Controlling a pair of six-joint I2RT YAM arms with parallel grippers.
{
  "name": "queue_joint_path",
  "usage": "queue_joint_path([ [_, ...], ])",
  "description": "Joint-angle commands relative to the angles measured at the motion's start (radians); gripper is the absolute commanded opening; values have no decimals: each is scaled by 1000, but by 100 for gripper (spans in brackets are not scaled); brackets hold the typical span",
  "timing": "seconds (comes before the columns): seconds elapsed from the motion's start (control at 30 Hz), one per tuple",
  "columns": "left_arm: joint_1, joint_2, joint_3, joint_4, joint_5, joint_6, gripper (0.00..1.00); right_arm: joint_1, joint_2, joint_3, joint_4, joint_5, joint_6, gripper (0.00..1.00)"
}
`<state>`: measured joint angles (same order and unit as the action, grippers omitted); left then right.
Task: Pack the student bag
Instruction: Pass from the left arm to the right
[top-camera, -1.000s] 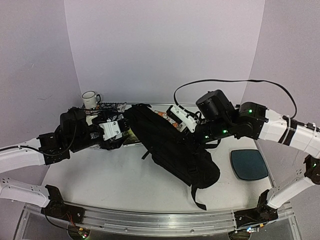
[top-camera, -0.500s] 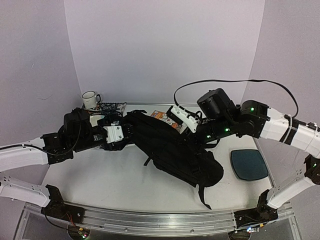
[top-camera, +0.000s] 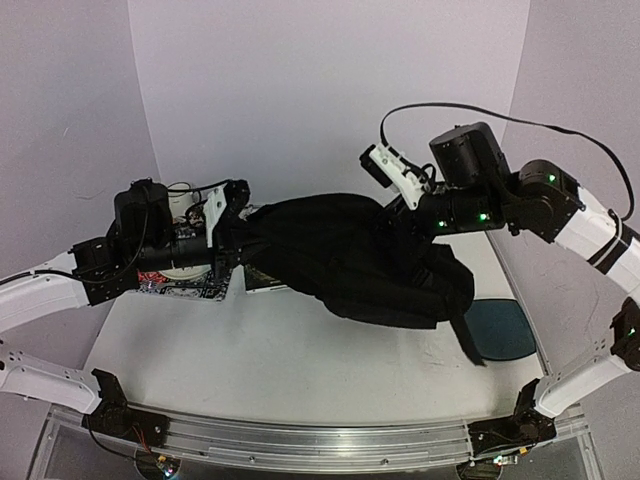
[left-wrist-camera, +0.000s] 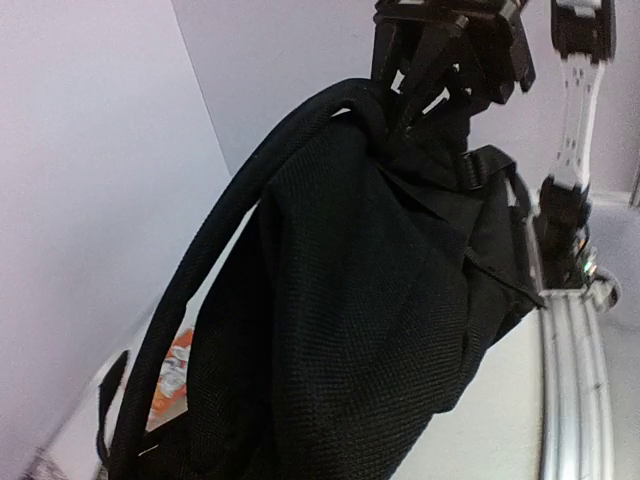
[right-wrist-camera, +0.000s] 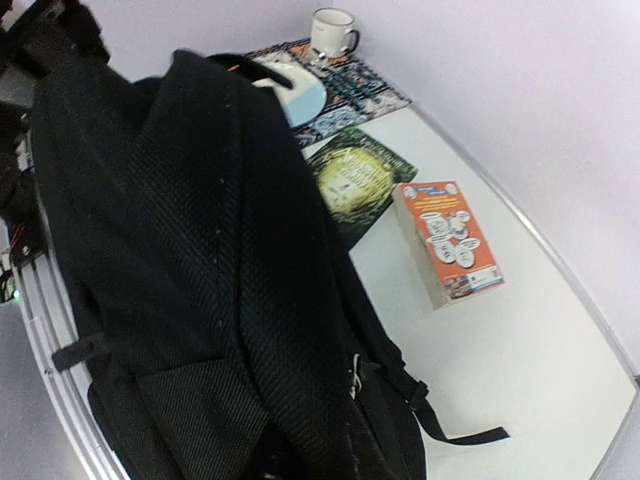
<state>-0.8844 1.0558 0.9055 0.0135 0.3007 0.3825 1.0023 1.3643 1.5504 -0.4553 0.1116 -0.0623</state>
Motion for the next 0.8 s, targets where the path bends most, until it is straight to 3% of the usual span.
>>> queue_joint_path([
  [0.0, -21, 65, 80, 22, 160, -622, 0, -70, 84, 131, 213, 240, 5, 25],
  [0.07, -22, 105, 78, 25, 92, -784, 0, -104, 134, 150, 209, 271, 15, 43],
  [0.23, 14, 123, 1, 76, -17, -1140, 0, -130, 187, 182, 199, 265, 43, 63],
  [0.33, 40, 95, -64, 116, -91, -1273, 0, -130, 172, 173, 199, 237, 54, 67],
  [0.47, 72, 66, -118, 145, -143, -1401, 0, -130, 121, 114, 196, 183, 122, 76],
  [0.63, 78, 84, -98, 147, -140, -1409, 0, -130, 9, -34, 195, 66, 182, 84],
  [0.77, 78, 95, -83, 144, -134, -1408, 0, -130, -118, -219, 195, 73, 250, 94],
])
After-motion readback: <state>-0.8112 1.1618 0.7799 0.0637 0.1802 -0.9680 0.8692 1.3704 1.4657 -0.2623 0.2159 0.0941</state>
